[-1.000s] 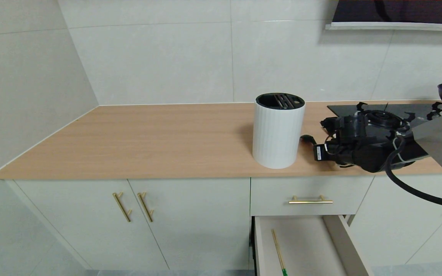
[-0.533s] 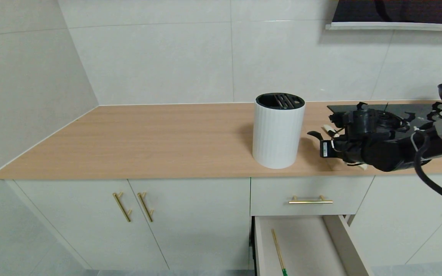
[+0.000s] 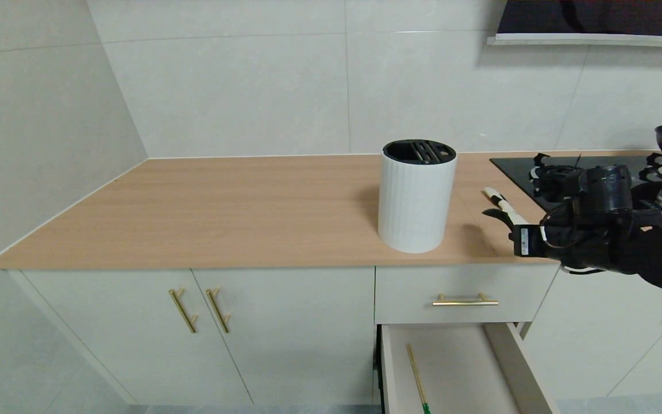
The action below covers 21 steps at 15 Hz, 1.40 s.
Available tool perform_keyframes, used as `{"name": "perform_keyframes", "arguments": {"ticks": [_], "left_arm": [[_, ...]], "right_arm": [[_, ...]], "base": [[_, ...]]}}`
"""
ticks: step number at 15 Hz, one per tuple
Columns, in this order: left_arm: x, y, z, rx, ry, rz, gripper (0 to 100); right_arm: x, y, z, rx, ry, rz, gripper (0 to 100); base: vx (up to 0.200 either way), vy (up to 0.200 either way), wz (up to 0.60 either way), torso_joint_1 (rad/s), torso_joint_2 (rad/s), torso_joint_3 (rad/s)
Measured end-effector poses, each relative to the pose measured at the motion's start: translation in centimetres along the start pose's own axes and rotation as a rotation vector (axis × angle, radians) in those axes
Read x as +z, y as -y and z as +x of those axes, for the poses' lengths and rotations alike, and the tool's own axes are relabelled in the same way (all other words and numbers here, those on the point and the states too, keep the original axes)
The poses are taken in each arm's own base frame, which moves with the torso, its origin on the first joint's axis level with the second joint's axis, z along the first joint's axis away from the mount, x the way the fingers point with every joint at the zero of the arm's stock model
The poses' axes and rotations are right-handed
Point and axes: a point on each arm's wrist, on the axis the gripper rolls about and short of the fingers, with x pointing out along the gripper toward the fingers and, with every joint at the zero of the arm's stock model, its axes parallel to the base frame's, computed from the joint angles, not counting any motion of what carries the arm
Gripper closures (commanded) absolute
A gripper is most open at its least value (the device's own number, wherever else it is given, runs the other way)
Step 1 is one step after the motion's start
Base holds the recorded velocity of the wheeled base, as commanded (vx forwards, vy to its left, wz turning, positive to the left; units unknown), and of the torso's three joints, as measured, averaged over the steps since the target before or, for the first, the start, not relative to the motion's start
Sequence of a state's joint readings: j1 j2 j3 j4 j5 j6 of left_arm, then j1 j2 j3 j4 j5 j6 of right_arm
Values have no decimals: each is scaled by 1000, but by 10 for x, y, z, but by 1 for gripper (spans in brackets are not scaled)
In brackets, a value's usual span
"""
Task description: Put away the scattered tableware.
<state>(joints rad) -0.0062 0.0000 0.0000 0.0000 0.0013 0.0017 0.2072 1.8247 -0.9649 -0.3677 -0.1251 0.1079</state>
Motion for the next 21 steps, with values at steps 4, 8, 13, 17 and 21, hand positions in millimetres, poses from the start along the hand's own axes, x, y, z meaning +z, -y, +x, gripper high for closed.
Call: {"name": "perform_keyframes", "arguments": {"ticks": [4,8,13,17,21], "left_arm": [[0,0,0,0,0,0,0],[0,0,0,0,0,0,0],[0,0,0,0,0,0,0],[0,0,0,0,0,0,0],[0,0,0,0,0,0,0]], "right_arm": [[-20,-8,-43,39,-16,25,100],[-30,-8,-63,60,-21,13,100],[-34,-11,-67,67,-31,0,100],[-37,-14,-64,72,-44,-8,100],[-42,-15,-61,75,-62,-29,100]], "base": [[0,0,0,0,0,0],[0,0,0,0,0,0],[0,0,0,0,0,0],[0,0,0,0,0,0],[0,0,0,0,0,0]]}}
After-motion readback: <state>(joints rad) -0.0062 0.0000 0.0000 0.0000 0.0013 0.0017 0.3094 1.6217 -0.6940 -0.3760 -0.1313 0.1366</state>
